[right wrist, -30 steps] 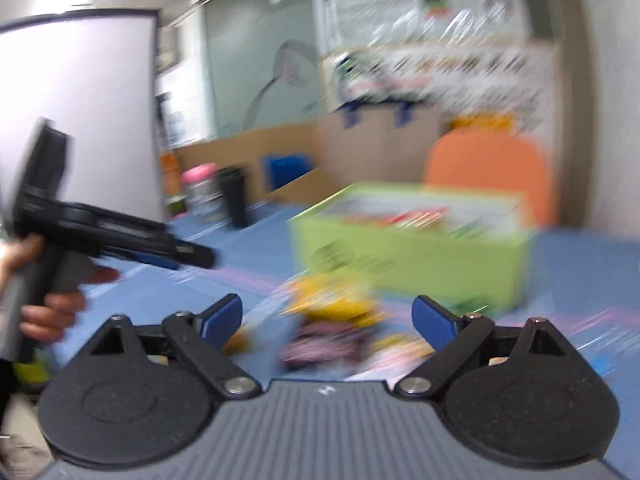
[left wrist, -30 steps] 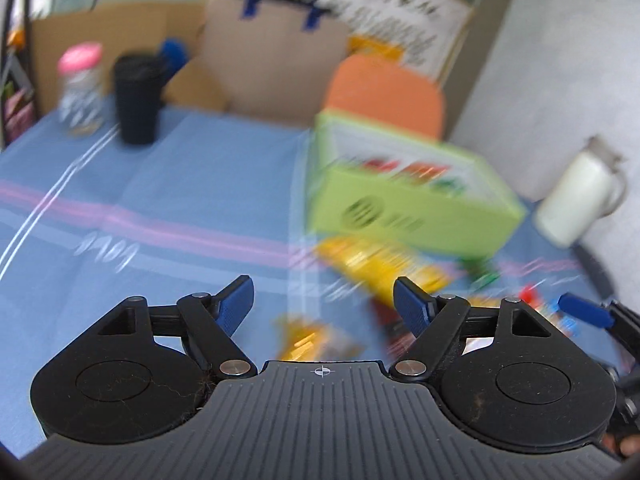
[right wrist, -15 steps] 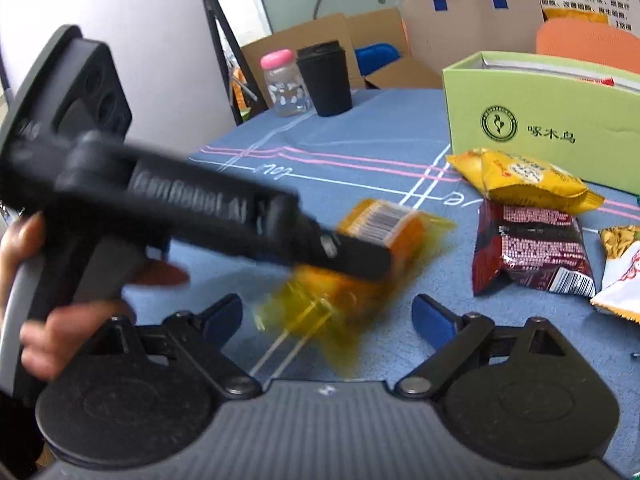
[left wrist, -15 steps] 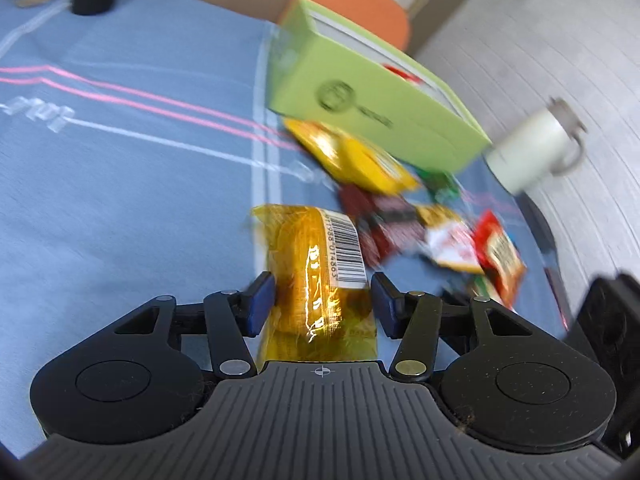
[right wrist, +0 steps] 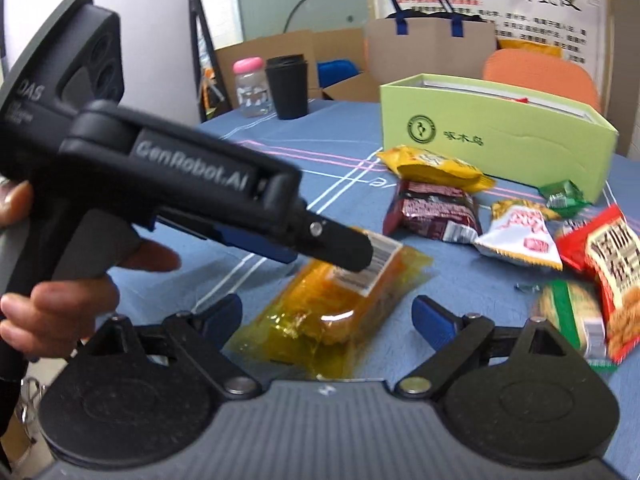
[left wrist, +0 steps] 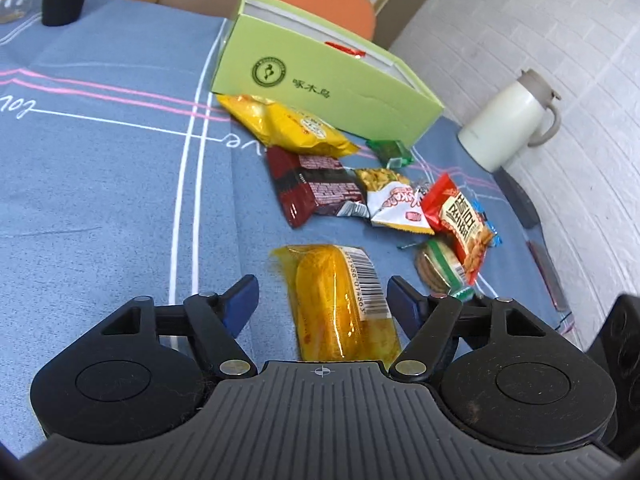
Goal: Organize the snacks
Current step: 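Grasp the orange wrapped cake with the left gripper and lift it, then carry the orange cake into the green box and open the left gripper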
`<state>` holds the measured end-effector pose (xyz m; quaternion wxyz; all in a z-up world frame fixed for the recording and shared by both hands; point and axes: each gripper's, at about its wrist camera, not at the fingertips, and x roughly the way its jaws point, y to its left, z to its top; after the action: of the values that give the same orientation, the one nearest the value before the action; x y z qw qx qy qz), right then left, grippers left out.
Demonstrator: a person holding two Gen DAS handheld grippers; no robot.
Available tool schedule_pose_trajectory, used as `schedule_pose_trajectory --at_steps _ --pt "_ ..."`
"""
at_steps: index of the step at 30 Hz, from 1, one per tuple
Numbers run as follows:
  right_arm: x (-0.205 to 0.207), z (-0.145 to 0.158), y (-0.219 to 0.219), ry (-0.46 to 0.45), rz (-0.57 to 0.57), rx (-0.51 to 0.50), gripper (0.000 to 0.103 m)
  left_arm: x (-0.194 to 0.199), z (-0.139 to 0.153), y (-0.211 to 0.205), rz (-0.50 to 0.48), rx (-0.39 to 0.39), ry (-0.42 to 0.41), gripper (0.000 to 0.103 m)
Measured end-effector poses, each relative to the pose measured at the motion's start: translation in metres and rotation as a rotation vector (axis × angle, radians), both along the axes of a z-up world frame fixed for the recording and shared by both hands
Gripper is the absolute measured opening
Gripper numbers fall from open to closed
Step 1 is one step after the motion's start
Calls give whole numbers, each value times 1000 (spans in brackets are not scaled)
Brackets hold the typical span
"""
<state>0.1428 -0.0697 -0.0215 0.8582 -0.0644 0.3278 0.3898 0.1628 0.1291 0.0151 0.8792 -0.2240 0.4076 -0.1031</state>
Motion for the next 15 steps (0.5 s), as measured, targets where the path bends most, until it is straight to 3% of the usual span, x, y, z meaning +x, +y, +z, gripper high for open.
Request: schedule_pose_trajectory --at_steps 4,6,7,8,10,15 --pt "1 -10 8 14 -15 17 92 6 -10 -10 -31 27 20 54" --pt "0 -12 12 -23 -14 5 84 4 -12 -11 -47 20 11 40" --pt "0 -10 12 -28 -18 -2 81 5 -13 -11 -62 -10 16 24" --pt "0 -7 9 -23 -17 10 79 3 -13 -9 -52 -35 22 21" --pt "2 2 3 -25 -20 40 76 1 -7 -6 -47 -64 6 20" --pt "14 39 3 -151 -39 48 78 13 32 -11 -48 -87 -96 20"
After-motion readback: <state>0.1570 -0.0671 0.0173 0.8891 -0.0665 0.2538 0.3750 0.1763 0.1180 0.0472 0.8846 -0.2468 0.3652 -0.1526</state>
